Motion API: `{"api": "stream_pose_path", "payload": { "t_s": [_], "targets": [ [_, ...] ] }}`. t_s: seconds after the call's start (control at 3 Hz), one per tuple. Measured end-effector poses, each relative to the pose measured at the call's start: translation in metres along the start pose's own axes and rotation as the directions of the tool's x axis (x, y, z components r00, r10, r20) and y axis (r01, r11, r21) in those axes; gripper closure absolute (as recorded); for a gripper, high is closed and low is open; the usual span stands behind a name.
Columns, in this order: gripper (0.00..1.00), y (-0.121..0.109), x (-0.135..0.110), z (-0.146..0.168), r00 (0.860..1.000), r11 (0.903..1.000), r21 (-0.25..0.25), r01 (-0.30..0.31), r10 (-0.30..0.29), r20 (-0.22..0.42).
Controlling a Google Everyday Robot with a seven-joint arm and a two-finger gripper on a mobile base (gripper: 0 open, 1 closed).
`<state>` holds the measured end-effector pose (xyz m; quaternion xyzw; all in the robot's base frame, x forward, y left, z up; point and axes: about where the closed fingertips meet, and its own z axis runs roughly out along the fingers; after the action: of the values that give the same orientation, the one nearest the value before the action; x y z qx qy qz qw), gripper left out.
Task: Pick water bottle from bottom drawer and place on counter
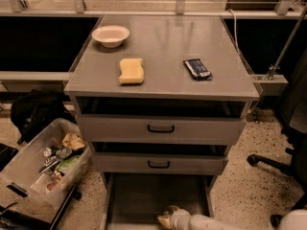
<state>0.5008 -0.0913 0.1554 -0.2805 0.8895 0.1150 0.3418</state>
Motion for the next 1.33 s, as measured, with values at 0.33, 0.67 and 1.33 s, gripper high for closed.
{"api": "stream_pose_path", "payload": {
  "t_s": [0.33, 0.67, 1.33],
  "targets": [
    [1.0, 0.028, -0.021, -0.049, 0.997, 0.9977, 0.037, 0.057, -0.058, 0.05],
    [1.0, 0.001, -0.092, -0.136, 0.975, 0.9648, 0.23, 0.128, -0.165, 0.151],
    [1.0, -0.017, -0.168, -0.29, 0.931, 0.8427, 0.525, 0.118, -0.279, 0.237]
  ]
}}
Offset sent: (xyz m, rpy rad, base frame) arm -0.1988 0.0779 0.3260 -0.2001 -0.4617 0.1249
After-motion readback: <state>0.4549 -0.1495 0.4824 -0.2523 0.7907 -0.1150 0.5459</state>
